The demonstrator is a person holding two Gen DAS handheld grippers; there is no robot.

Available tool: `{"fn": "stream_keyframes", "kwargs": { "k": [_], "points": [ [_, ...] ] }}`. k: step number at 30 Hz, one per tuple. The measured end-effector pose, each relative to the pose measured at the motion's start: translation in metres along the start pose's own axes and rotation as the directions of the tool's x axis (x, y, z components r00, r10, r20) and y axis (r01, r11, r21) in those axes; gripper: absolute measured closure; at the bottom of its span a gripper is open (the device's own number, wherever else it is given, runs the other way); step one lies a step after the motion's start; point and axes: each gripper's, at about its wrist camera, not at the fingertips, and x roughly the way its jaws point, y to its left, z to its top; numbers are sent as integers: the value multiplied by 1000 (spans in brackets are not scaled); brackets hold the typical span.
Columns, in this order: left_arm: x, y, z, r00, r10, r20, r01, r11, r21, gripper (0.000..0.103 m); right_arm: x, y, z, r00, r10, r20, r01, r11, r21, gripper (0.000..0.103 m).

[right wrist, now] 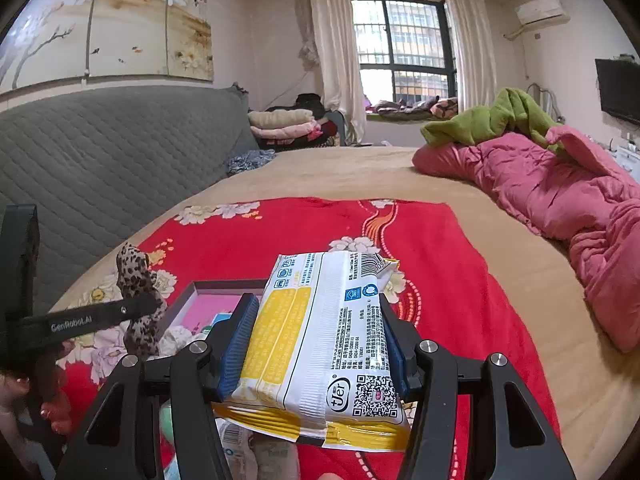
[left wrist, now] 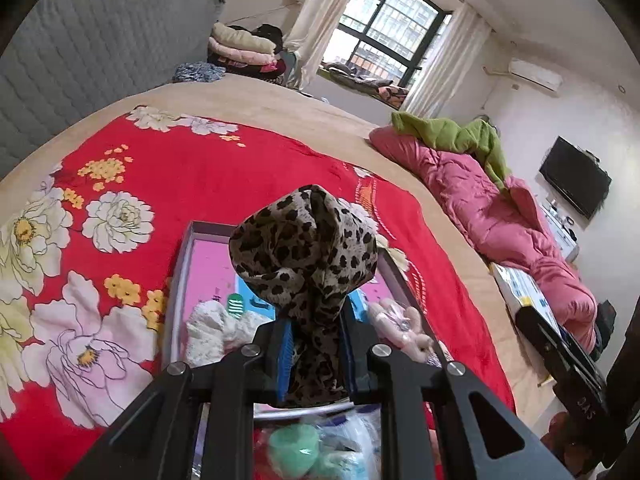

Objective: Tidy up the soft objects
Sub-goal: 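Carry the leopard scrunchie and wipes packet over the pink box with both tools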

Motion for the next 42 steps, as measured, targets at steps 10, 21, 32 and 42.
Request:
{"fn": "stream_keyframes", "kwargs": {
  "k": [10, 21, 32, 42],
  "points": [
    [0, 37, 17, 999, 38, 30, -36, 997, -67, 83, 17, 4, 1, 1000, 17, 3, -17, 1000, -7, 44],
    [32, 28, -2, 999, 18, -46, -20, 999, -41, 83, 37, 6, -2, 1000, 13, -15, -13, 1000, -7, 44],
    [62, 9, -24, 991, -21, -130, 21, 1000, 0, 83, 63, 10, -2, 998, 13, -59, -15, 999, -35, 44],
    [75, 12, -31, 982, -28, -185, 33, 999, 24, 83, 78, 24, 2, 998, 17, -61, -22, 996, -86, 44]
  ]
}}
